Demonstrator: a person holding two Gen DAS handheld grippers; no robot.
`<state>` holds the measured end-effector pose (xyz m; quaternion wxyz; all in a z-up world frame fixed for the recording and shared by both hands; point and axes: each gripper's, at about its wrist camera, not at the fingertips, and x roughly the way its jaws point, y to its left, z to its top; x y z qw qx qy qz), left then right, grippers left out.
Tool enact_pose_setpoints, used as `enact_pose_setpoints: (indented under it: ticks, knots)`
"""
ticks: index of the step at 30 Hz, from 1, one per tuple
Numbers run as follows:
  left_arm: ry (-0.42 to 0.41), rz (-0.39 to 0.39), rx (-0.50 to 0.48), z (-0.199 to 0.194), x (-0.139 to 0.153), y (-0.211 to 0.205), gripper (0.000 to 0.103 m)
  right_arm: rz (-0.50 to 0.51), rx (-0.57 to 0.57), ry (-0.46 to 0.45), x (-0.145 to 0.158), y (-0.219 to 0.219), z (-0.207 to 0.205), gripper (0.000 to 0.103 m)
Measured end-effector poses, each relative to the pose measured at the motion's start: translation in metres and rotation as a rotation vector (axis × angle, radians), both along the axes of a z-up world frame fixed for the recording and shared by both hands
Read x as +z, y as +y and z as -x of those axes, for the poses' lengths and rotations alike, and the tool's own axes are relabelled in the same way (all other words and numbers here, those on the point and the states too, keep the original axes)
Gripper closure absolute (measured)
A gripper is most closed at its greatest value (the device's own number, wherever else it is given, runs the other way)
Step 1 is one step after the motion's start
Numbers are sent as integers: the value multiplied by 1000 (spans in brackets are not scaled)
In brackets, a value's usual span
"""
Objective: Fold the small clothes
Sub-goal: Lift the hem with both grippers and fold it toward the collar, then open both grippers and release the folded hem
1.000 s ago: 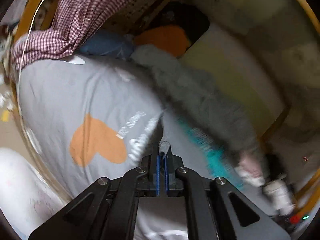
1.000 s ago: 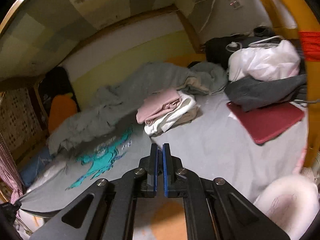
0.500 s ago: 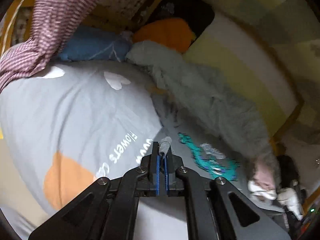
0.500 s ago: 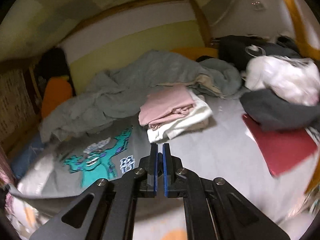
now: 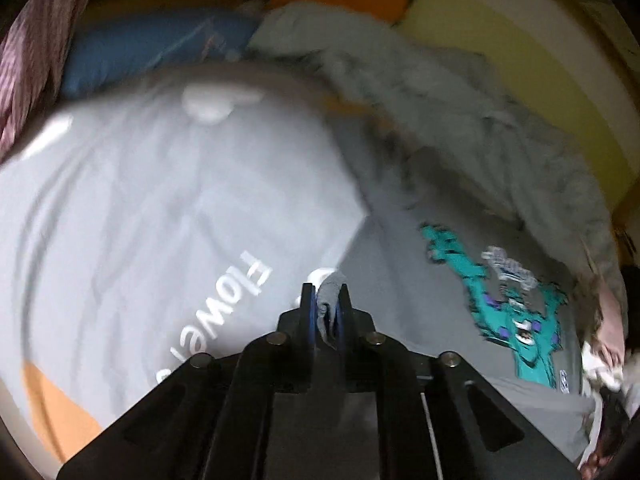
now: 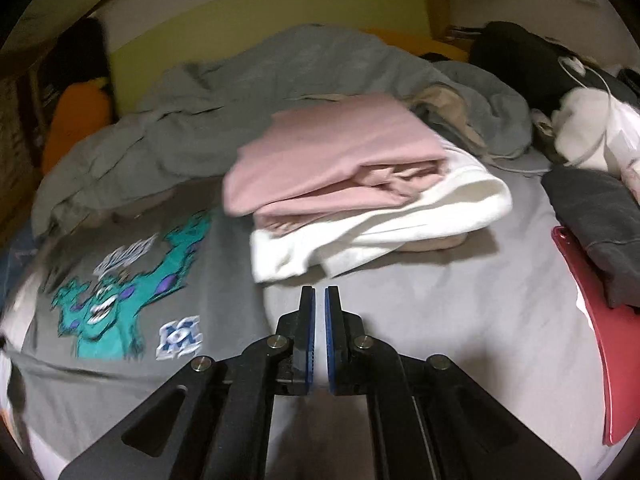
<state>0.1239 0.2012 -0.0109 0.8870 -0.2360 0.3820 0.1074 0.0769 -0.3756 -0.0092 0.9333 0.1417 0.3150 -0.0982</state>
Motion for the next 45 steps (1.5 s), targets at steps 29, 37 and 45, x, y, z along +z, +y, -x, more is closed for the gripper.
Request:
enact_pose_setpoints:
  ticks: [29,37,45]
  knots:
    - [146,-287,-600,3,12,-123,45,248,259,98,-2,78,-62,72]
    - [163,-302,-633,-4,5,-136,45,166,442,201,4,80,-26,72]
    - [93,-312,-713,10,14,-168,45,269,573,331,-29,118,-44,72]
